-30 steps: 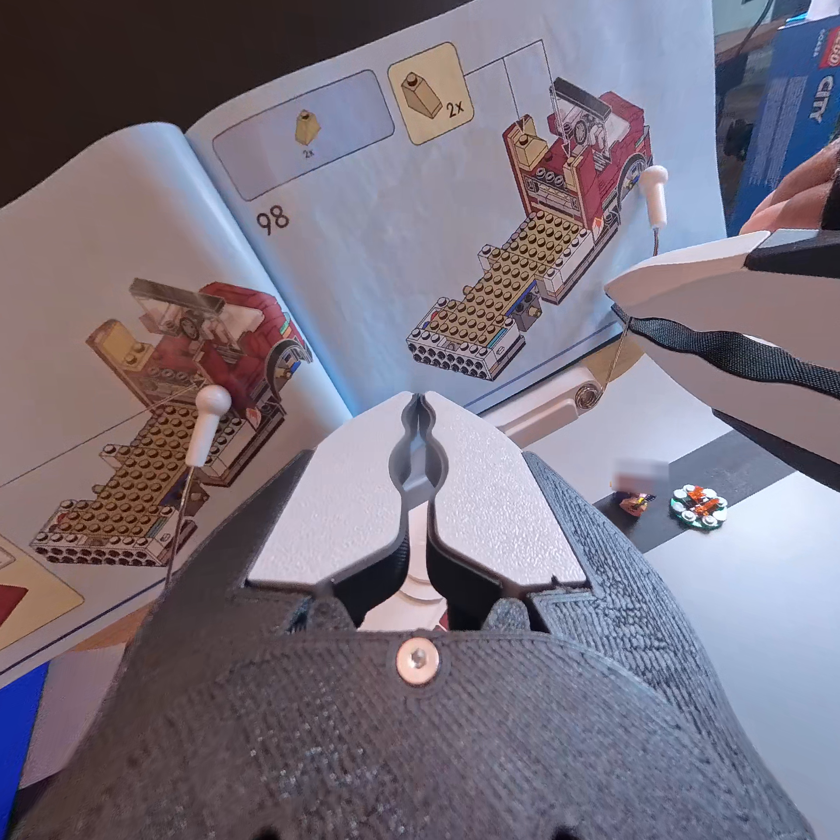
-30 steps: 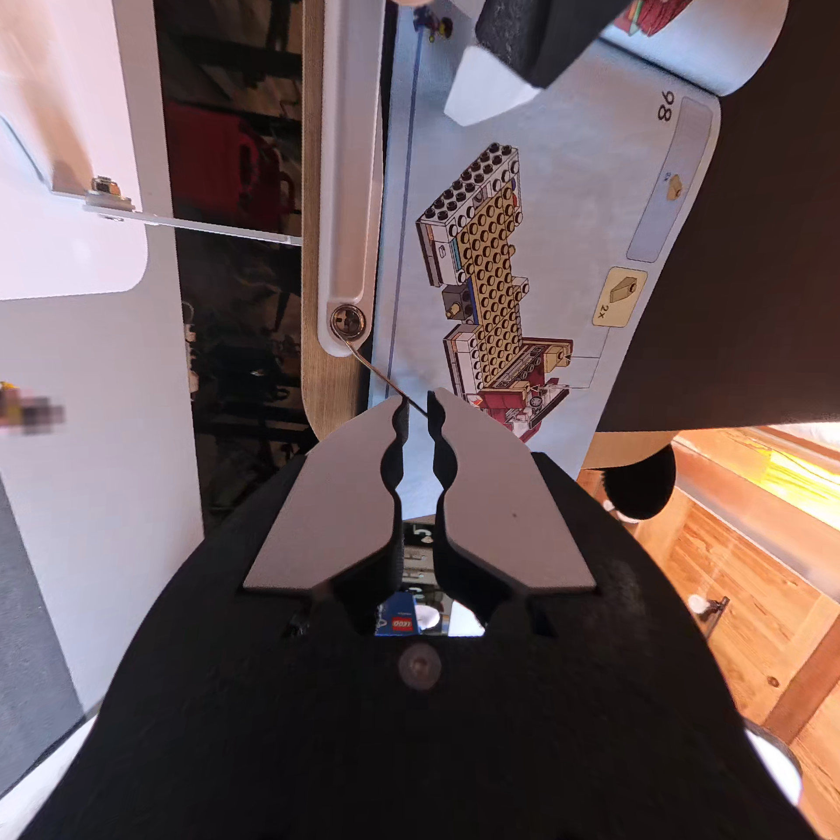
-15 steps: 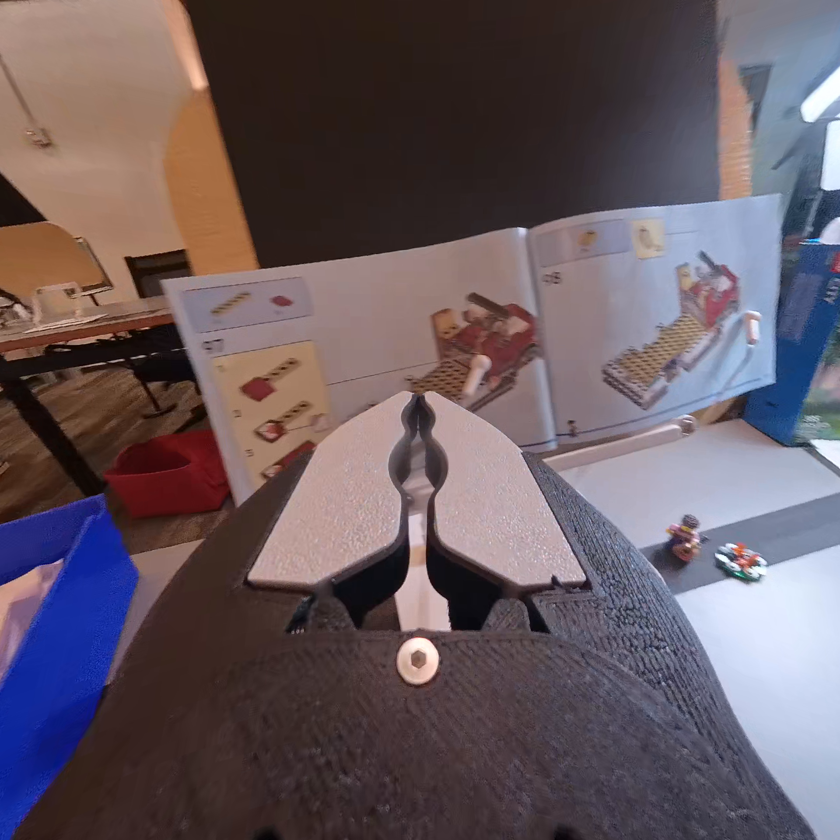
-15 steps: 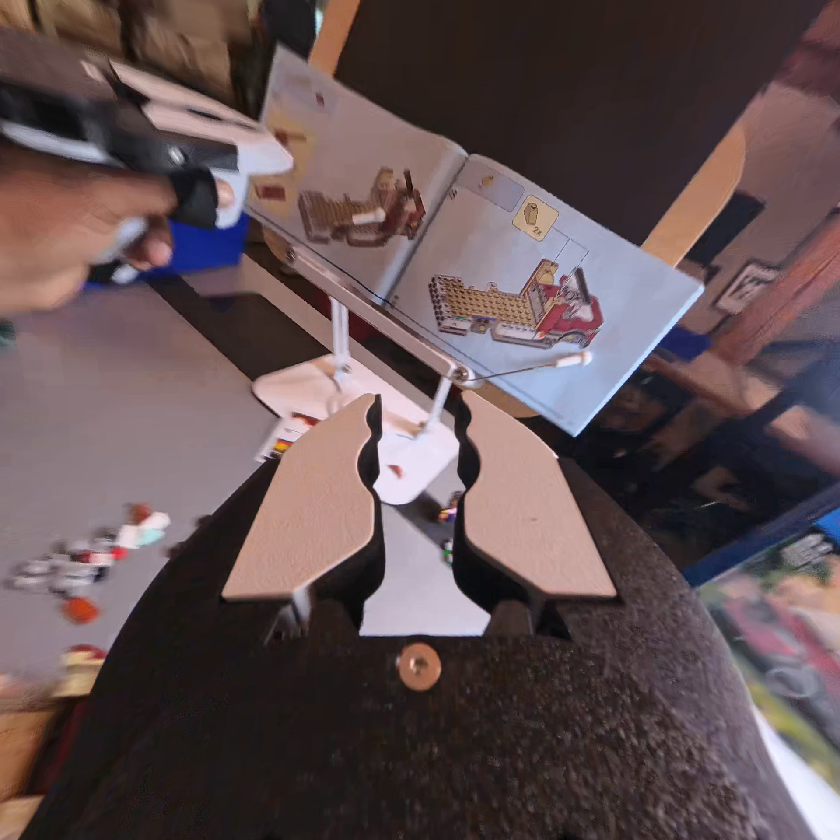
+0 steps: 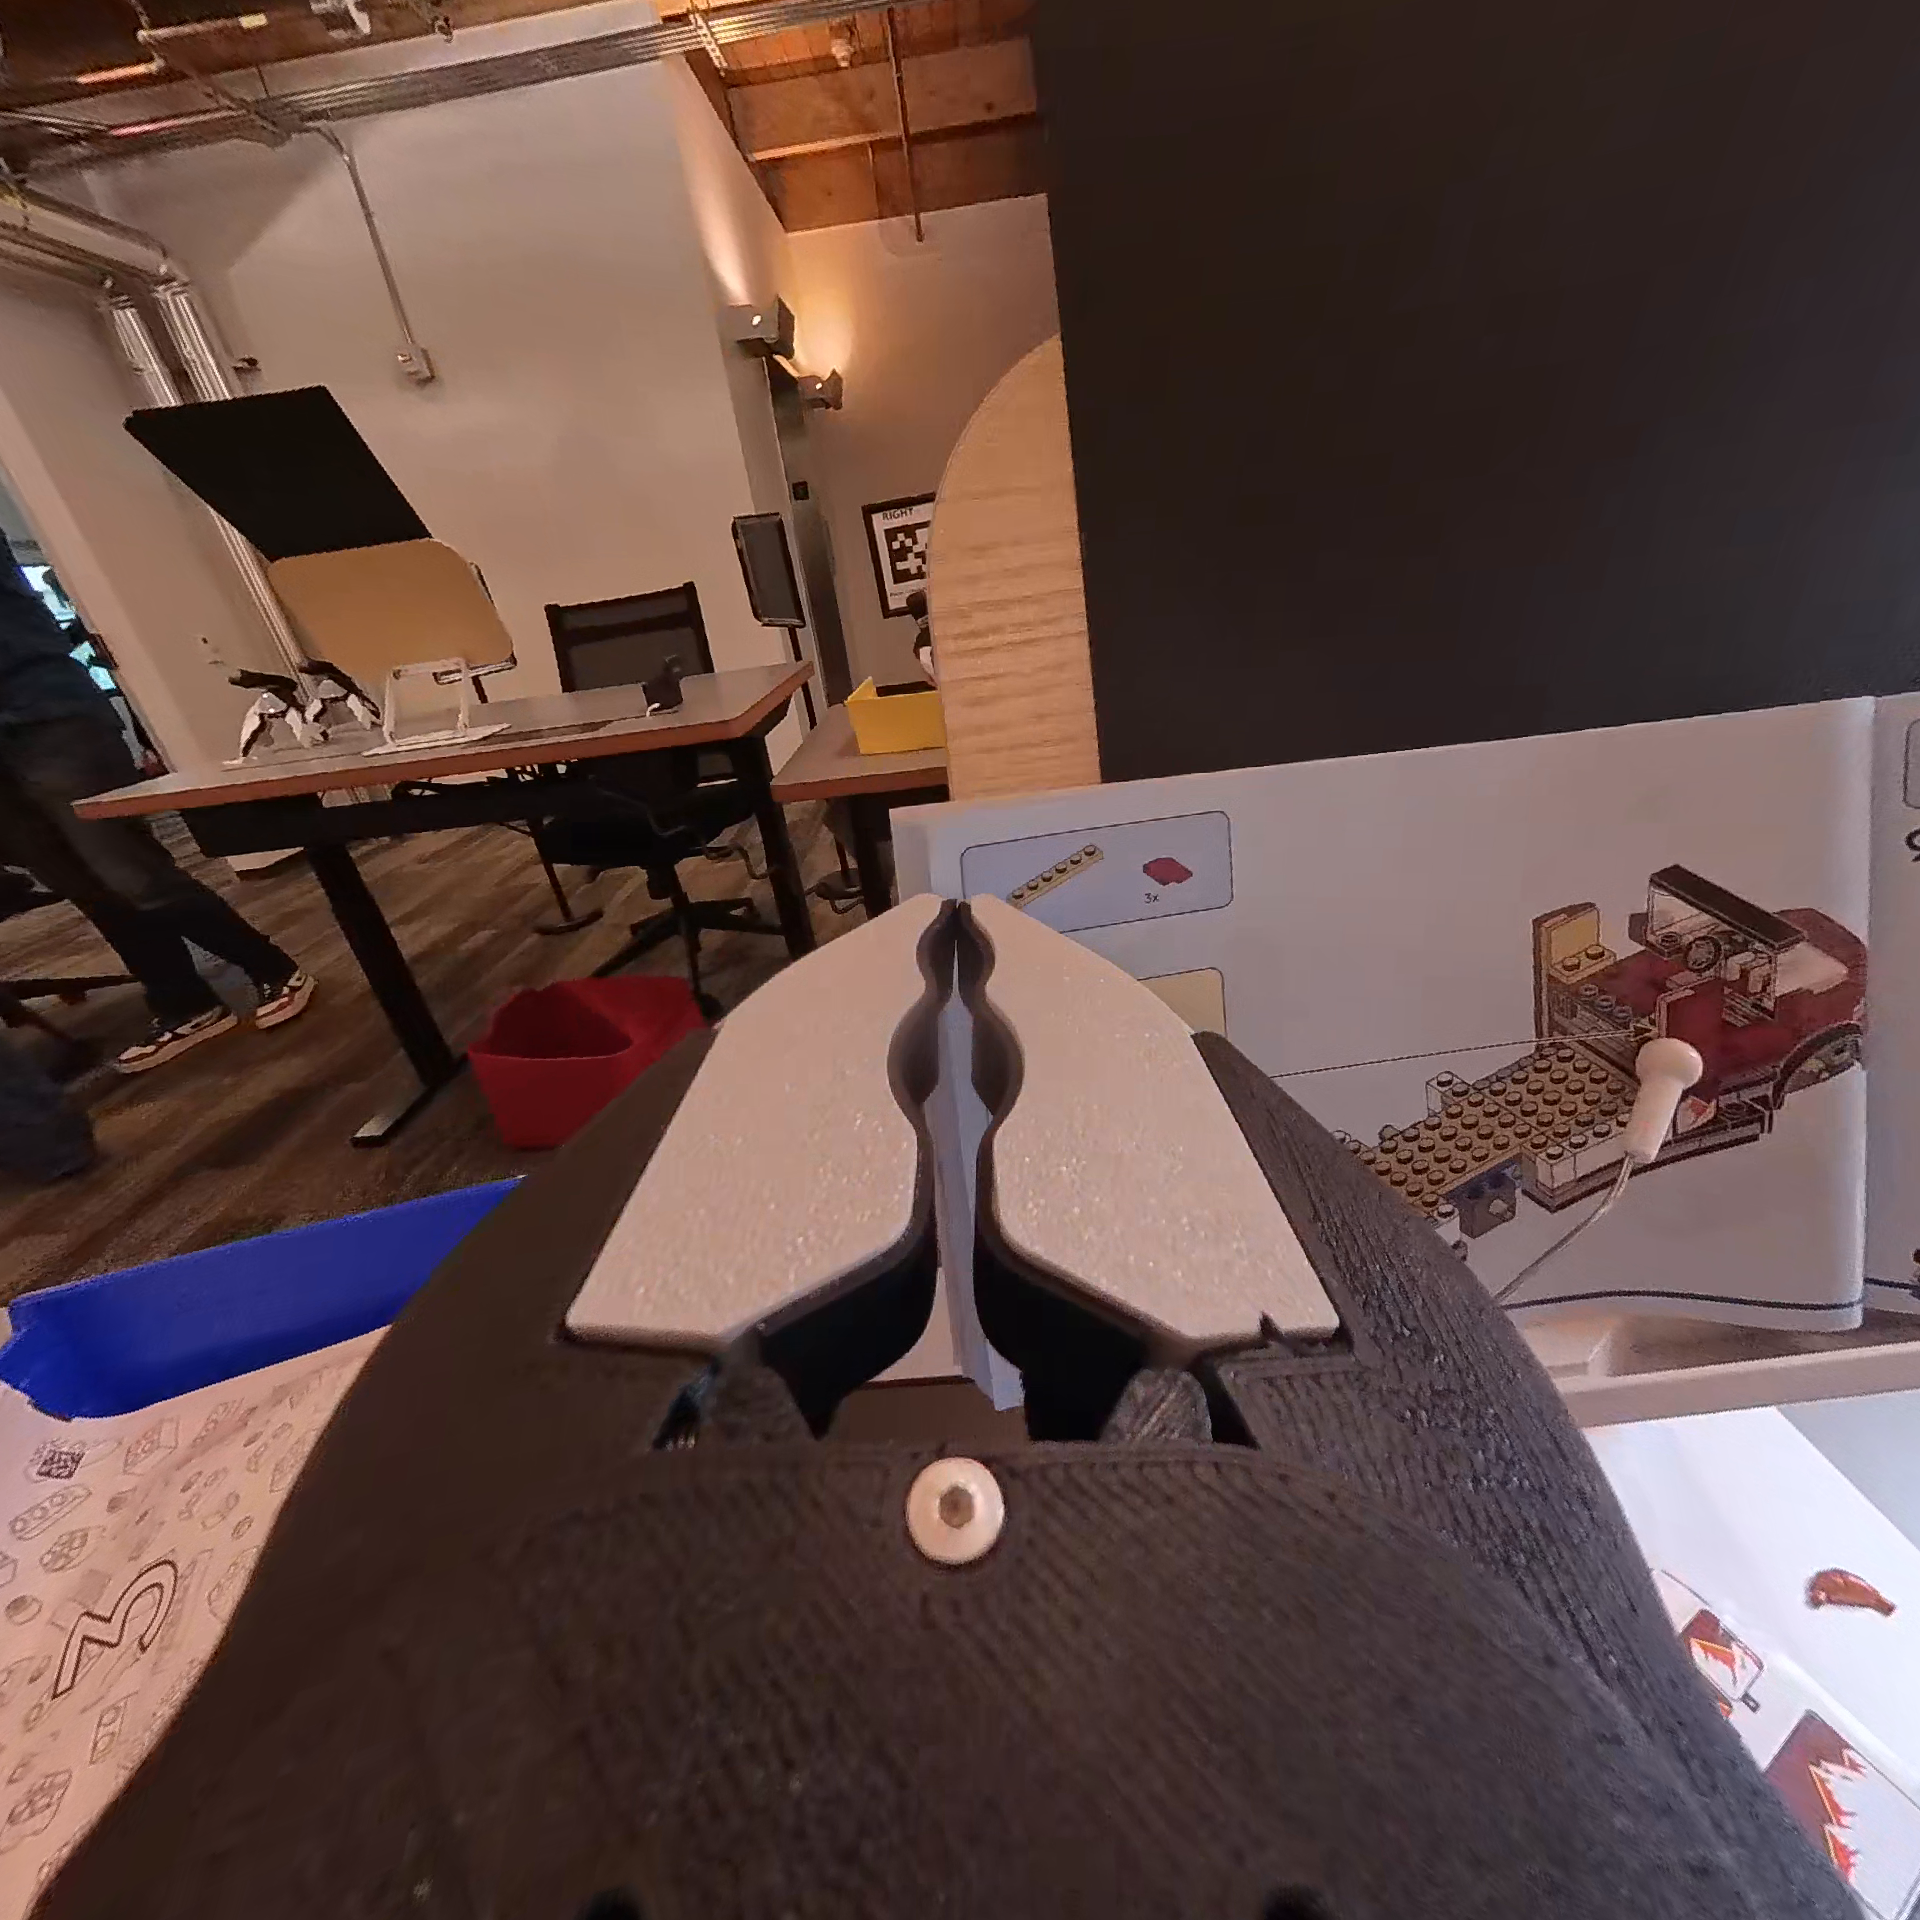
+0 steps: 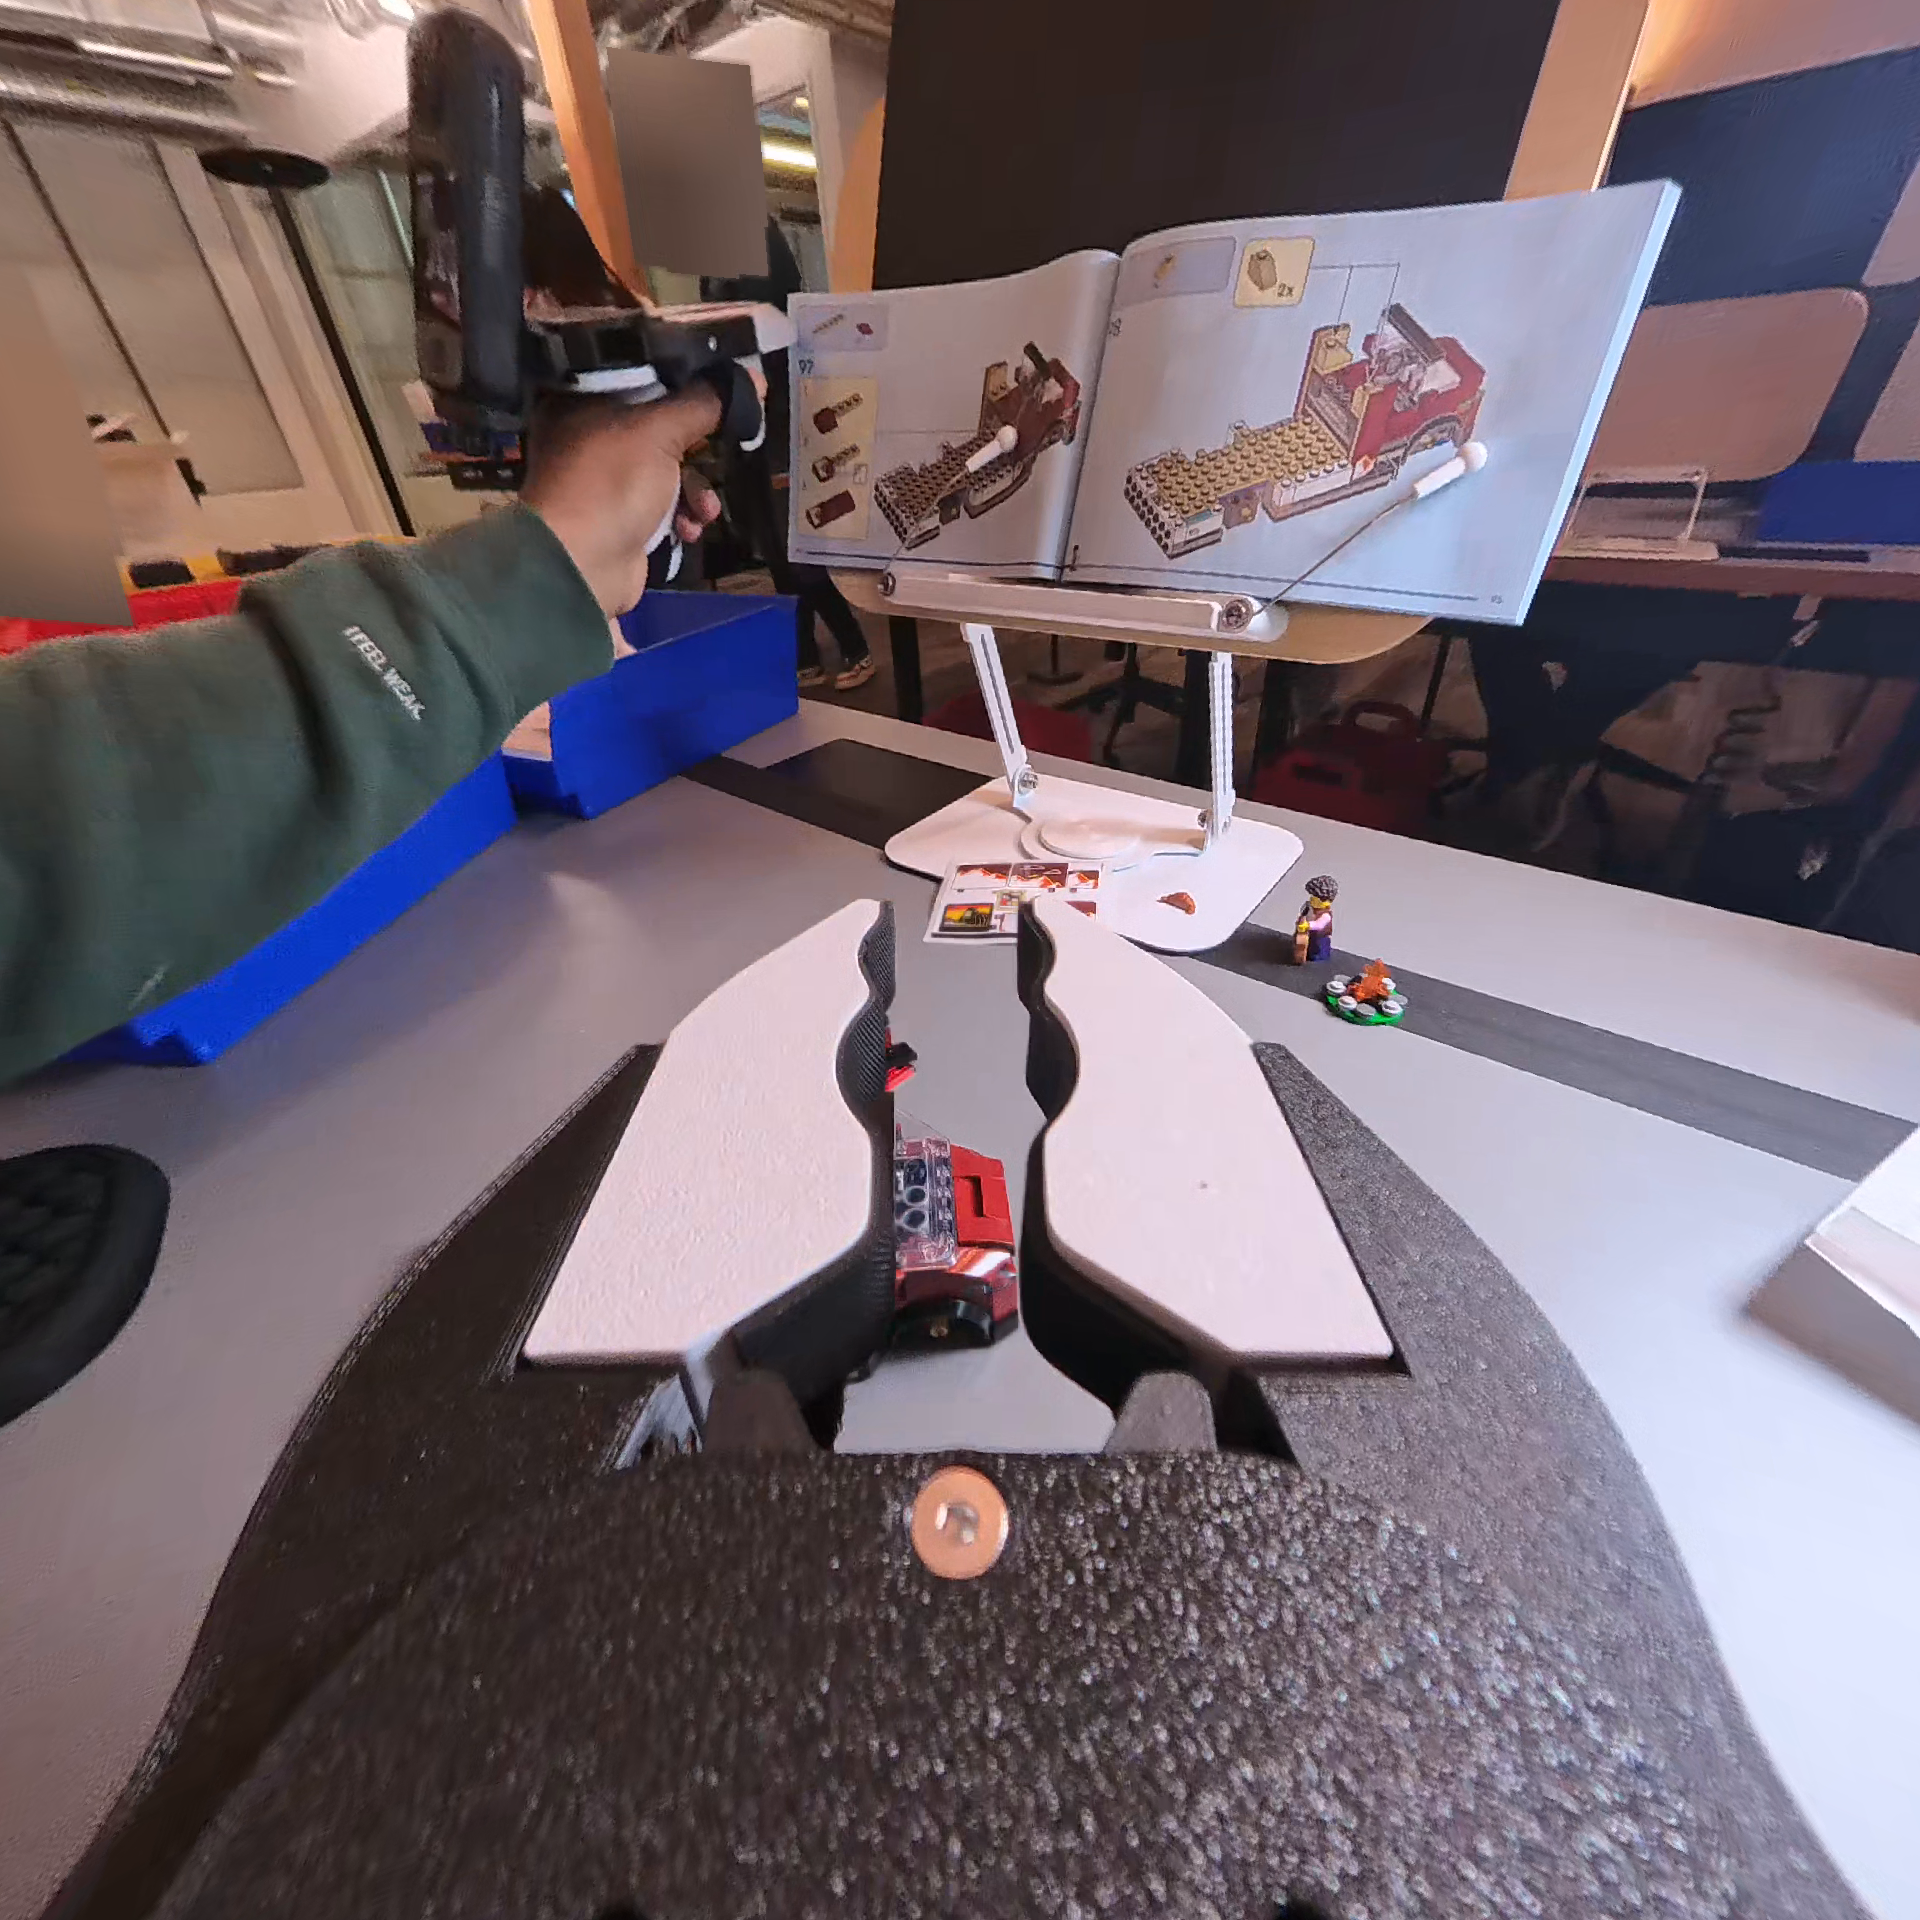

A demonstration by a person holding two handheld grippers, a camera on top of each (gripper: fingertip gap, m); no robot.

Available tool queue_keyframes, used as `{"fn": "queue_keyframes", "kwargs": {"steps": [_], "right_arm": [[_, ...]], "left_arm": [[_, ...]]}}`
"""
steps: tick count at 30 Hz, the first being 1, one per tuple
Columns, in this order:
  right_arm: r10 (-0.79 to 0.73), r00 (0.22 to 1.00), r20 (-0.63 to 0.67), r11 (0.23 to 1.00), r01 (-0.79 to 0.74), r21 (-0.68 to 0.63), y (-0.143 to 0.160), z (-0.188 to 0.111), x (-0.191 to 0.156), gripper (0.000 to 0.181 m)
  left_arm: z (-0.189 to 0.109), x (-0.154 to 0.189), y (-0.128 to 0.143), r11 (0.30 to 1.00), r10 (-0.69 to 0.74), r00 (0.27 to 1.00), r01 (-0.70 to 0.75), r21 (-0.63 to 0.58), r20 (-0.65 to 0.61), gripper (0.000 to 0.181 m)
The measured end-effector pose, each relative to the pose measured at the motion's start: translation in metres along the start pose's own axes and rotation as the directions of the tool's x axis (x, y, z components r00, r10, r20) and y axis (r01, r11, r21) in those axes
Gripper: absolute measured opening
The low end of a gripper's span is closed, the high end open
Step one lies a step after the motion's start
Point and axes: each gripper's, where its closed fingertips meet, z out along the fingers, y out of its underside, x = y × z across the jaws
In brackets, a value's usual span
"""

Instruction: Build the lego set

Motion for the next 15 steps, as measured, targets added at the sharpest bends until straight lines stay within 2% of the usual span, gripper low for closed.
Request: {"fn": "queue_keyframes", "kwargs": {"steps": [5, 11, 15], "right_arm": [[-0.063, 0.998, -0.003, 0.998, 0.063, -0.010, 0.003, 0.002, -0.004, 0.024], [-0.066, 0.997, -0.028, 0.997, 0.065, -0.027, 0.008, 0.001, 0.001, 0.029], [-0.077, 0.996, -0.036, 0.997, 0.076, -0.026, 0.009, 0.000, 0.003, 0.029]], "left_arm": [[0.000, 0.012, 0.000, 1.000, -0.015, 1.000, 0.015, -0.007, -0.027, 0.000], [-0.003, 0.034, 0.007, 0.998, -0.062, 0.995, 0.061, -0.023, -0.078, 0.000], [-0.021, 0.049, -0.003, 0.996, -0.084, 0.989, 0.084, -0.005, -0.122, 0.000]]}}
